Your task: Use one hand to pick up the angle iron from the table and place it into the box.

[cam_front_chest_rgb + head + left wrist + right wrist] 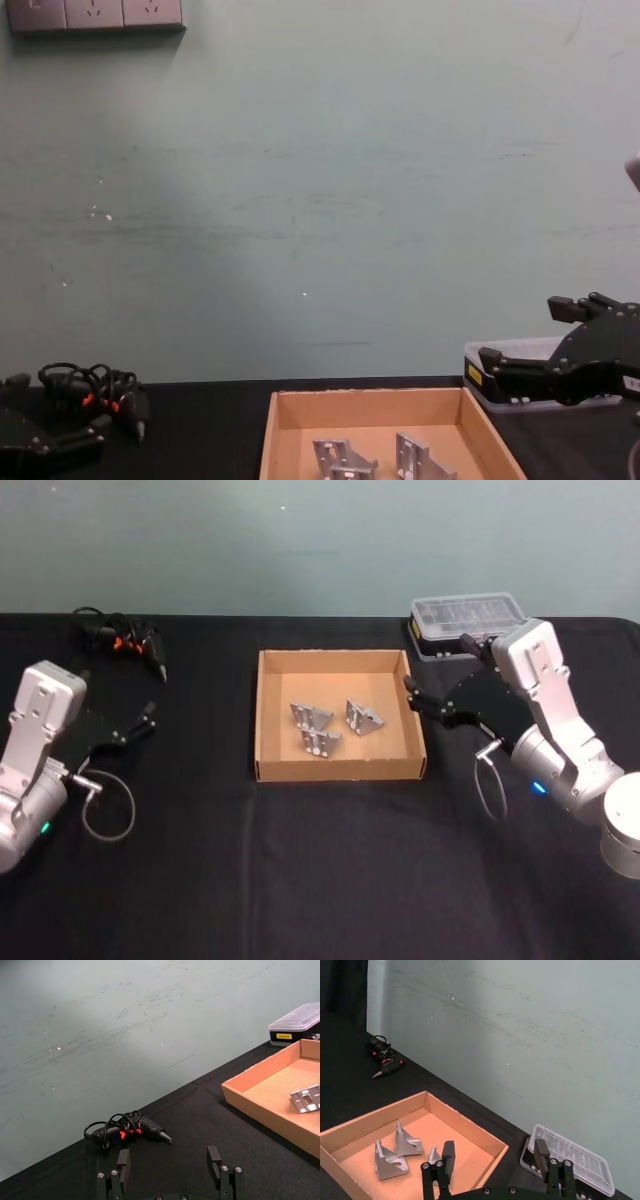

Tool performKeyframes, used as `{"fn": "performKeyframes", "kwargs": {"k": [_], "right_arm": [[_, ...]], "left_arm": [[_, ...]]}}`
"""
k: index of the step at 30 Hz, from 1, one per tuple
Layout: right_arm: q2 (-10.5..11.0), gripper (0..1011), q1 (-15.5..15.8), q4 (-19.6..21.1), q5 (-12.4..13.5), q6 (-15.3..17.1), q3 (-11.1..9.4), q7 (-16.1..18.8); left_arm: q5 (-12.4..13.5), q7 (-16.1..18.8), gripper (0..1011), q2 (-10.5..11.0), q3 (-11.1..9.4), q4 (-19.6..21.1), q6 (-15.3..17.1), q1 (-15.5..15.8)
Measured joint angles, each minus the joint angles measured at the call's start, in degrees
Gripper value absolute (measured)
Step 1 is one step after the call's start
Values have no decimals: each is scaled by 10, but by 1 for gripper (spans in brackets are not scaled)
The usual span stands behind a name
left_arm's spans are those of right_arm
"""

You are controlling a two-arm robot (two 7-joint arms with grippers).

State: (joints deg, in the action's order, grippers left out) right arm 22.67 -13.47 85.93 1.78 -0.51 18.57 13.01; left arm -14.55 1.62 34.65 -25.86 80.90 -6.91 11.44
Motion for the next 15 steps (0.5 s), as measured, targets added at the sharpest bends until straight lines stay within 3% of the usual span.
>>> {"fn": "performKeyframes", "kwargs": {"k": [15], "right_arm": [[0, 1002, -1, 1, 0, 1, 1, 1]], "left_arm": [[0, 0, 1000, 0, 0, 0, 0, 0]]}}
